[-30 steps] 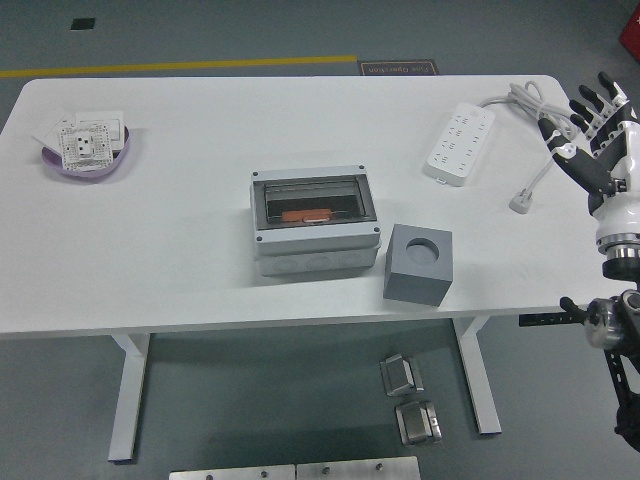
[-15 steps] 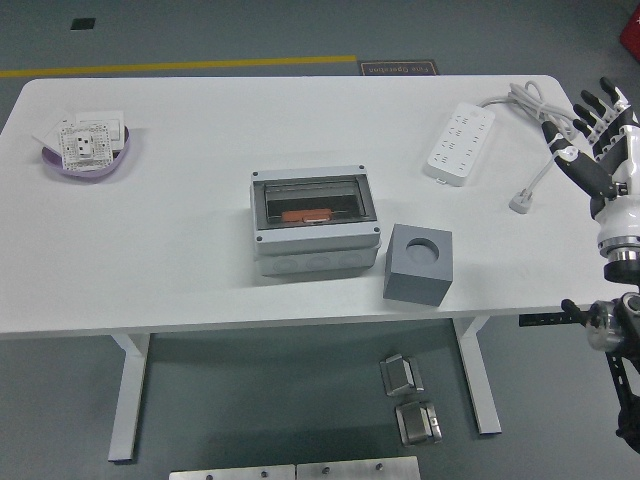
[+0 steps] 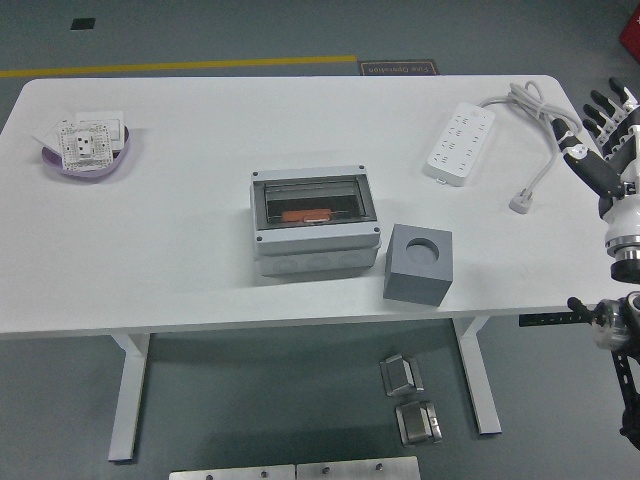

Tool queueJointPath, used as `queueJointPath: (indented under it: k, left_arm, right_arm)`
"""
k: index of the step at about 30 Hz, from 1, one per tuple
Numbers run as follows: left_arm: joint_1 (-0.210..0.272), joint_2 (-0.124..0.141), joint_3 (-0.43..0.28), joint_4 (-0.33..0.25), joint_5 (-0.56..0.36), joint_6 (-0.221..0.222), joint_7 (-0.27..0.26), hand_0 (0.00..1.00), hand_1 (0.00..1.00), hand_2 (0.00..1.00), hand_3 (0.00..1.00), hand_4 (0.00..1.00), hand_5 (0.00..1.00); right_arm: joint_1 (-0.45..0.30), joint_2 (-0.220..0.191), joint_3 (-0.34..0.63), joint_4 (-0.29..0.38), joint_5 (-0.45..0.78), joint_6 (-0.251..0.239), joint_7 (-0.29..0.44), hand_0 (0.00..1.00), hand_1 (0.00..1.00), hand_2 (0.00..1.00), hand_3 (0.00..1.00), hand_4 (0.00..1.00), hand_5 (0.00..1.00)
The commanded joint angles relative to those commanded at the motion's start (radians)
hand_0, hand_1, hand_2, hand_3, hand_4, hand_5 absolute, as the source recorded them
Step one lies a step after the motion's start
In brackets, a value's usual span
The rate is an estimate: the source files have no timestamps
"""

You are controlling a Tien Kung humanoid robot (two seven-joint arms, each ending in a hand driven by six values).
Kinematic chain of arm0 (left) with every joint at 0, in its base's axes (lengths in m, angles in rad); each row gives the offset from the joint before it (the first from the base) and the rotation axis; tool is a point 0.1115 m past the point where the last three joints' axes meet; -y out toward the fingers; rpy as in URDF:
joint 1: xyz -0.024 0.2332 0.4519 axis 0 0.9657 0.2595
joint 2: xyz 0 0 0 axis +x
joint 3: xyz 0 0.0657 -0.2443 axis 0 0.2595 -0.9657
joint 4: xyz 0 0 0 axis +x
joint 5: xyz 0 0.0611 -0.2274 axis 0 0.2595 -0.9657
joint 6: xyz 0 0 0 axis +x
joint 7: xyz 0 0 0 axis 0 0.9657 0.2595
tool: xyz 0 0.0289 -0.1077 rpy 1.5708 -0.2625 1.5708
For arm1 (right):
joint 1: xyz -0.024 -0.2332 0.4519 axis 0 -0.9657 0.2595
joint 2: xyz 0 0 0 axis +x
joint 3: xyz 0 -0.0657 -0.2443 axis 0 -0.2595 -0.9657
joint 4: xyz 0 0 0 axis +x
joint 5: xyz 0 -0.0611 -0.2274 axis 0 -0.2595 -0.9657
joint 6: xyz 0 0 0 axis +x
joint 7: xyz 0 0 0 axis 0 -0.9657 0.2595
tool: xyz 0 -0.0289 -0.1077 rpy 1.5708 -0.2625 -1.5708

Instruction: Pick up the cylinder from the cube,place it in the box,flap close box

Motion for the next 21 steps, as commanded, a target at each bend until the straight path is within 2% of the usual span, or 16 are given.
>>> queueJointPath:
  k: [14, 21]
  left_arm:
    - [-0.001, 0.002, -0.007, 0.0, 0.005, -0.001, 0.001, 0.721, 0.734, 0.715, 0.86, 0.566, 0.119]
    - [-0.003, 0.006, -0.001, 0.0, 0.0, -0.001, 0.001, 0.721, 0.734, 0.716, 0.86, 0.566, 0.119]
  right_arm:
    - [0.0, 0.001, 0.065, 0.013, -0.028, 0.001, -0.014, 0.866, 0.834, 0.86, 0.876, 0.797, 0.175]
    - [-0.002, 0.005, 0.069, 0.014, -0.032, 0.003, -0.016, 0.87, 0.831, 0.86, 0.871, 0.797, 0.18]
